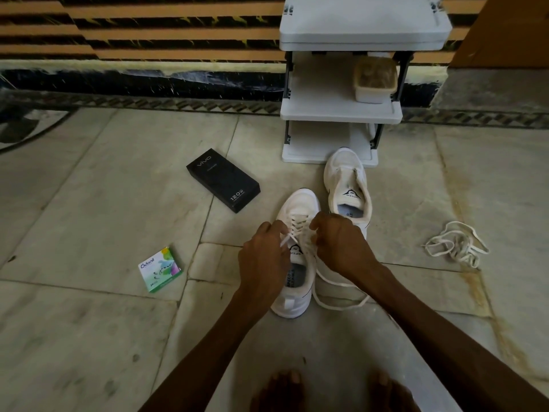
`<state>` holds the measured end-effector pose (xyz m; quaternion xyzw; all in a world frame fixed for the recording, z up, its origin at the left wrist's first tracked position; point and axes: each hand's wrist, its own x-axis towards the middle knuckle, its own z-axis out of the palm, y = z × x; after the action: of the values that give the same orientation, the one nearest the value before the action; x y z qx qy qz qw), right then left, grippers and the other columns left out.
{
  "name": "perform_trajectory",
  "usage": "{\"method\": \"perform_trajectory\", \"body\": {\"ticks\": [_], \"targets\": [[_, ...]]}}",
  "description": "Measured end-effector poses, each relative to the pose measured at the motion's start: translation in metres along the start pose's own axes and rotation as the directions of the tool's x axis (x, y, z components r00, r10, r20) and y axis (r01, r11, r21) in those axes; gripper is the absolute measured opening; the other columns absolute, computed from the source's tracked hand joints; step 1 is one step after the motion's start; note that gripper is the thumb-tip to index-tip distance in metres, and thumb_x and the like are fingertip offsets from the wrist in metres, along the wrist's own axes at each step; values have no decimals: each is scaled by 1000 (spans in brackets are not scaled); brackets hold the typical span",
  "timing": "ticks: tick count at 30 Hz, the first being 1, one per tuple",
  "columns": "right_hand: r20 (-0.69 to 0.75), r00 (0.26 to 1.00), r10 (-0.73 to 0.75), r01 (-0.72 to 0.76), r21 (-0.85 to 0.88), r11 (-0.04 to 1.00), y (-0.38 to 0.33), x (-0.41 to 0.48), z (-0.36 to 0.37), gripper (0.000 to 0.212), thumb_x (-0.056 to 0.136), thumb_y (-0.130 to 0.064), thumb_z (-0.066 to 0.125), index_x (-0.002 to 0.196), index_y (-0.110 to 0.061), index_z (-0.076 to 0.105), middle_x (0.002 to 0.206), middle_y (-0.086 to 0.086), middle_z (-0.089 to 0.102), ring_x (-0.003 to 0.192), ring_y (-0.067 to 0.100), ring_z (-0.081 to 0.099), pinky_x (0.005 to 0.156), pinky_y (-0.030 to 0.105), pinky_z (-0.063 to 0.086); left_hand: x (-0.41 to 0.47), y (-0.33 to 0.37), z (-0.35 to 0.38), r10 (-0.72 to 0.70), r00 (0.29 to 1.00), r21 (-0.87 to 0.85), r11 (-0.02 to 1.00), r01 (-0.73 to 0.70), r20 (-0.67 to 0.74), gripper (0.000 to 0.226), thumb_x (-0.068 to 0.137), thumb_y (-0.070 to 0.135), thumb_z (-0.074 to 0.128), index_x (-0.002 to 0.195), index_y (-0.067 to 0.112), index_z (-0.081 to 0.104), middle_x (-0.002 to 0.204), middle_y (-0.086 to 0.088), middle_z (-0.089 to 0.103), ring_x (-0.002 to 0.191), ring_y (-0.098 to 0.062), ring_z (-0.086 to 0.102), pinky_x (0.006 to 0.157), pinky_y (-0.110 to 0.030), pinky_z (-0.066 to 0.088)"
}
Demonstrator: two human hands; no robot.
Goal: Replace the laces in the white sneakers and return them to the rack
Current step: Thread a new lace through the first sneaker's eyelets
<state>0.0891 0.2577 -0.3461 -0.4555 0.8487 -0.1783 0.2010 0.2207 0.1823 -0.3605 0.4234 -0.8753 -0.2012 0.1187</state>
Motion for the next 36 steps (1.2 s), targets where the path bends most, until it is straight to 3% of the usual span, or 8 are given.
{"method": "perform_trajectory", "body": {"ticks": [7,11,18,22,28,30,34,36], "targets": [[157,983,91,-100,48,994,-3,1,3,36,87,-10,60,122,-2,54,109,16,68,102,28,63,85,32,48,4,6,-2,62,993,-78,995,-54,101,36,92,20,60,127,23,55,126,-1,54,114,-17,53,95,-32,50],[68,992,106,-119,224,967,-9,-5,-27,31,90,-7,55,119,-16,62,107,7,69,91,14,63,73,19,43,16,12,-9,248,953,-162,962,-220,174,37,91,7,53,125,20,59,122,-6,52,111,-23,46,95,-38,43],[-32,994,103,-74,492,868,-14,-22,-79,15,88,-6,63,97,-17,70,76,-4,74,65,-6,61,72,19,48,46,15,-23,189,919,-432,902,-23,347,15,91,13,60,83,23,68,84,10,64,83,-8,61,73,-18,49],[150,984,96,-143,342,929,1,-26,-69,8,83,-15,72,77,-19,74,72,0,73,65,13,69,68,31,59,57,13,-48,175,882,-677,710,194,437,19,96,6,54,88,16,67,71,17,65,70,6,58,67,-11,45],[406,912,67,-34,-86,996,16,-23,-37,7,83,-11,69,84,-11,76,77,7,73,70,20,72,73,37,60,60,18,-64,199,856,-673,709,210,476,20,101,13,47,88,14,62,70,17,59,55,12,49,55,-4,37],[497,861,107,-73,-88,993,18,-21,-31,8,82,-6,72,87,-10,75,80,8,74,71,18,73,73,34,61,60,20,-63,177,866,-662,719,212,469,23,102,18,46,85,15,61,81,7,58,53,11,47,57,-7,37],[409,911,58,-194,301,934,13,-20,-30,10,91,-4,62,89,-1,72,74,10,74,65,17,72,62,26,60,59,21,-59,150,882,-686,690,231,448,19,101,21,48,93,17,64,76,13,60,68,-1,51,63,-19,40],[315,941,122,-306,646,699,5,-21,-32,16,95,-6,56,92,3,69,73,12,74,65,20,72,58,24,58,60,19,-56,115,901,-682,695,229,419,13,100,19,50,103,17,62,82,11,63,72,-5,57,64,-20,44]]}}
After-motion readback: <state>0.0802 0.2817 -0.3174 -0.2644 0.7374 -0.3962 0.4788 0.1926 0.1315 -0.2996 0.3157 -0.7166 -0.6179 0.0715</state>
